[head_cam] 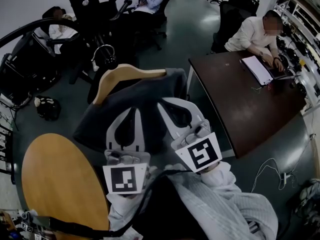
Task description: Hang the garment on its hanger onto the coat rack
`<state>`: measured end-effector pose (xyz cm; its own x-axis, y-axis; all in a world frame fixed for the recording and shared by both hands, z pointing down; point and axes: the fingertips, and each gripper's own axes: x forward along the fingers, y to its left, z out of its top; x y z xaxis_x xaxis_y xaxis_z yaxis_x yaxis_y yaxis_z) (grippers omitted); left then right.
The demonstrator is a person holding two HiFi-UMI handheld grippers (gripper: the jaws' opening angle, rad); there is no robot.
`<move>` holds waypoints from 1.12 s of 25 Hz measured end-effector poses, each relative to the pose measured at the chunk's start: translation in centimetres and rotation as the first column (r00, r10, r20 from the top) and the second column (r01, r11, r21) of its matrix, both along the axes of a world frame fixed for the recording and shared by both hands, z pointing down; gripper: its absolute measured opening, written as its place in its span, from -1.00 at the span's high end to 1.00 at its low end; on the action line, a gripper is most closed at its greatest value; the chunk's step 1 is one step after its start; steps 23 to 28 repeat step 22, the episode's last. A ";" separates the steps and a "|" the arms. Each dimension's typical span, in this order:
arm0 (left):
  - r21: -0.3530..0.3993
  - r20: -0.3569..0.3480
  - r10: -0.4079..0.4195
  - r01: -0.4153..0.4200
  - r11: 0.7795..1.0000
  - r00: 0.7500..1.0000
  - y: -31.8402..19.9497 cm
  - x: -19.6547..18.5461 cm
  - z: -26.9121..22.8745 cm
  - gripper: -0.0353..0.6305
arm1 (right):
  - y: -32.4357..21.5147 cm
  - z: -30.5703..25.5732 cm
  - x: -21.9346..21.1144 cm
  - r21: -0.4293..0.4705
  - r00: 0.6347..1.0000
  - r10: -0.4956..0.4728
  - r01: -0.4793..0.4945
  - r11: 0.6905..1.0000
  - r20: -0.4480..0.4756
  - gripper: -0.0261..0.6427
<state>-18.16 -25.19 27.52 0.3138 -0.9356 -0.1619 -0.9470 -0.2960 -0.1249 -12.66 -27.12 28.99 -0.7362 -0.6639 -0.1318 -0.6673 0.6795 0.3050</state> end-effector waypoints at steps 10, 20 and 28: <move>-0.007 0.015 0.013 -0.013 1.000 1.000 -0.6 0.1 0.0 0.88 | -0.6 0.0 0.1 0.001 1.000 0.010 -0.010 1.000 -0.009 0.92; -0.019 0.028 0.025 -0.025 1.000 0.999 -1.3 0.4 0.5 0.88 | -1.1 0.5 0.3 -0.005 1.000 0.018 -0.018 1.000 -0.013 0.92; -0.020 0.031 0.027 -0.026 0.999 0.999 -1.4 0.5 0.6 0.88 | -1.2 0.6 0.4 -0.010 1.000 0.019 -0.020 1.000 -0.012 0.92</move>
